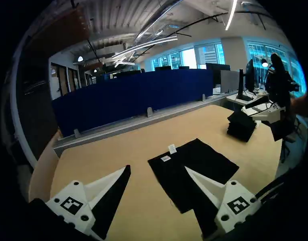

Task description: Fold towel

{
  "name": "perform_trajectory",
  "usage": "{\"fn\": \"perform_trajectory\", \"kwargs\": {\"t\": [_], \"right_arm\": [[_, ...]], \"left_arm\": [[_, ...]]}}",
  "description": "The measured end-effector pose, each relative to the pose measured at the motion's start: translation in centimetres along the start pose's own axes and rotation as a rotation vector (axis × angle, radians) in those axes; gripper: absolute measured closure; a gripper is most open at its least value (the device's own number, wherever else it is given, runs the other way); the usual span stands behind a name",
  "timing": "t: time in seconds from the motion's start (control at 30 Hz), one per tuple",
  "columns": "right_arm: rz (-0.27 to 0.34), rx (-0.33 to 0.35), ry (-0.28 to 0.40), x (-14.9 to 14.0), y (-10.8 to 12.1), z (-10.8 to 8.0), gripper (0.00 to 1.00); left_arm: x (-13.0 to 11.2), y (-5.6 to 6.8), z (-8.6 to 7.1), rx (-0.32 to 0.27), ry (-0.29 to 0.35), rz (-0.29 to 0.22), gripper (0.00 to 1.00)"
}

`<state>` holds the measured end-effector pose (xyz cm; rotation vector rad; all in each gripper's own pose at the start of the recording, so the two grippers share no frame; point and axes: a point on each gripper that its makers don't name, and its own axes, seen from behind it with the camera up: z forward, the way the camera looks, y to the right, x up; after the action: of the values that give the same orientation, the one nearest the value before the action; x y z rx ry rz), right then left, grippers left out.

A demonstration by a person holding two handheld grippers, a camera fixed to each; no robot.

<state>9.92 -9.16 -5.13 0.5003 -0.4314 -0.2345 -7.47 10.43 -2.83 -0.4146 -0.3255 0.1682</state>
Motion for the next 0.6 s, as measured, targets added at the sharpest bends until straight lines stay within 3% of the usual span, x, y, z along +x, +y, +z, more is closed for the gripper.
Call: {"fn": "perform_trajectory", "kwargs": {"t": [0.6], "right_arm": [[-0.001,0.048,-0.117,-8.6,-1.9,3.8,0.00]], "left_arm": [[-9.2,2.3,3.5,-0.057,-0.136,0.020,0.11]]}}
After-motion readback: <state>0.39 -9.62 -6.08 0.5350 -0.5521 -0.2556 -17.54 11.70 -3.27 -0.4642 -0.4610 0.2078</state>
